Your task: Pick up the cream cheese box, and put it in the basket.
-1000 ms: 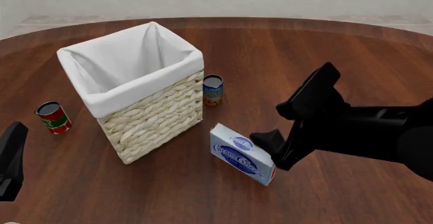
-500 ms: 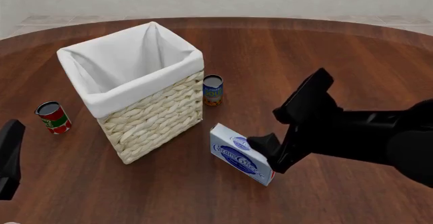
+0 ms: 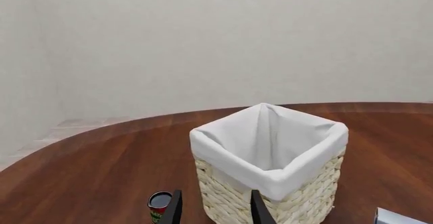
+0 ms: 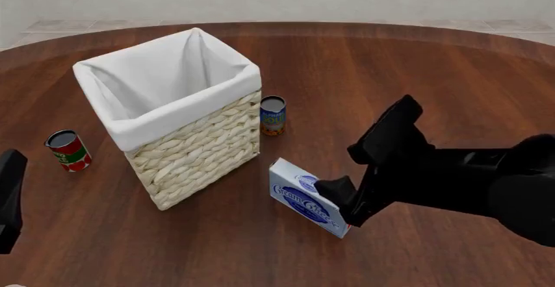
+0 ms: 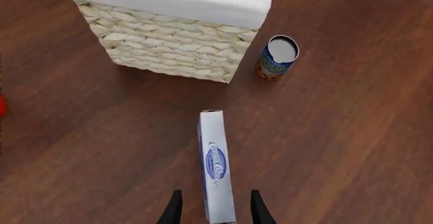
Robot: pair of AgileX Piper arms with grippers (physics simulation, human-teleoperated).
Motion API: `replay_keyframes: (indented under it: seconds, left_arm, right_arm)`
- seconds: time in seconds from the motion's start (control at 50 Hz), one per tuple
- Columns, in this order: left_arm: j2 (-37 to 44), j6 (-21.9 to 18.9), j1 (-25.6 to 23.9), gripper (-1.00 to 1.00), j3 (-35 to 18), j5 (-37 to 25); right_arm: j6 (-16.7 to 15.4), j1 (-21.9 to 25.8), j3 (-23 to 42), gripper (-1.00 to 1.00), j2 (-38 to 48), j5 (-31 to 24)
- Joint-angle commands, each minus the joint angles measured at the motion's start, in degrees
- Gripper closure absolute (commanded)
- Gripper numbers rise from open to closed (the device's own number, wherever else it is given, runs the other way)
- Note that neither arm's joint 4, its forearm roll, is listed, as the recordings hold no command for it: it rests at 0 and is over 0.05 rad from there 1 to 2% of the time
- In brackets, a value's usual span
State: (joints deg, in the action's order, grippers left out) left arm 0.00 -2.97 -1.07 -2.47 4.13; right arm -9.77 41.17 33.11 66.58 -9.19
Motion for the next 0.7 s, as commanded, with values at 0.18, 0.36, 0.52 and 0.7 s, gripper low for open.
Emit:
replay_keyframes:
  seconds: [0.18, 0.36, 0.52, 0.7]
  left_arm:
    - [0.00, 0.01, 0.01, -1.00, -0.37, -0.21]
    - [0.00, 0.03, 0.14, -1.00, -0.38, -0.24]
    - [0.00, 0.05, 0.15, -1.00, -0.56, -0.34]
    - [0.00, 0.08, 0.14, -1.00, -0.45, -0.20]
  right_arm:
    - [1.06, 0.88, -1.62, -1.00, 1.01, 1.82]
    - [1.16, 1.08, -1.54, -1.00, 1.01, 1.79]
    - [1.28, 1.41, -2.20, -1.00, 1.10, 2.28]
    - [1.44, 1.53, -2.30, -1.00, 1.11, 2.30]
